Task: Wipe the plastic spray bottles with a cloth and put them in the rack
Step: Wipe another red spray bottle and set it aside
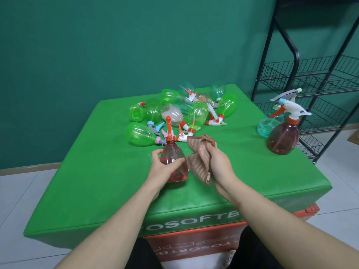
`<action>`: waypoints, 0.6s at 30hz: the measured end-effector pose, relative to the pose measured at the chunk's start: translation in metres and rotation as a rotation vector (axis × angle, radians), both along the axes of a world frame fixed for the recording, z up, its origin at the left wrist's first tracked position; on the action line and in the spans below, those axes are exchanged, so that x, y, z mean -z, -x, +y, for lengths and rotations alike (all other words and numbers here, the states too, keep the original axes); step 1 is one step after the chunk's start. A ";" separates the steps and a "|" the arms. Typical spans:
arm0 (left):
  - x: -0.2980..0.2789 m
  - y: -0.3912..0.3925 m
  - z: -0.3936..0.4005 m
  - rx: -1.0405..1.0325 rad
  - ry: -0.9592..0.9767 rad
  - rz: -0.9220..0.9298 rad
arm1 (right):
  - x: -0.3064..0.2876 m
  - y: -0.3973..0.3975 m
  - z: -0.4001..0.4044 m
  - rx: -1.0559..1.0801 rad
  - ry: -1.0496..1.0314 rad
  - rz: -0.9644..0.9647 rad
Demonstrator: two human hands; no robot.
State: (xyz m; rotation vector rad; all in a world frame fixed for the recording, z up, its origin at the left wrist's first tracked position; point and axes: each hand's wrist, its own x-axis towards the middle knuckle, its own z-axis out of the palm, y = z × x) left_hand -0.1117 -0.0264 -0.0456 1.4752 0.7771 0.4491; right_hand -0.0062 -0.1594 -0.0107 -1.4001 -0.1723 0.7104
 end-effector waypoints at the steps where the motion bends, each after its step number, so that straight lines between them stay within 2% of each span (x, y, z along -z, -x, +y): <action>1: 0.000 0.001 -0.003 -0.004 0.077 -0.046 | 0.001 -0.005 0.000 0.015 -0.004 0.043; 3: 0.001 0.002 -0.009 0.019 0.184 -0.120 | 0.000 -0.013 0.004 0.022 -0.008 0.136; 7: 0.010 0.002 -0.019 0.104 0.274 -0.167 | -0.004 -0.021 0.022 0.002 -0.002 0.231; 11: 0.016 0.001 -0.022 0.193 0.275 -0.155 | -0.014 -0.028 0.033 -0.061 -0.022 0.327; 18: 0.025 -0.001 -0.023 0.211 0.194 -0.147 | -0.011 -0.030 0.038 -0.104 -0.006 0.315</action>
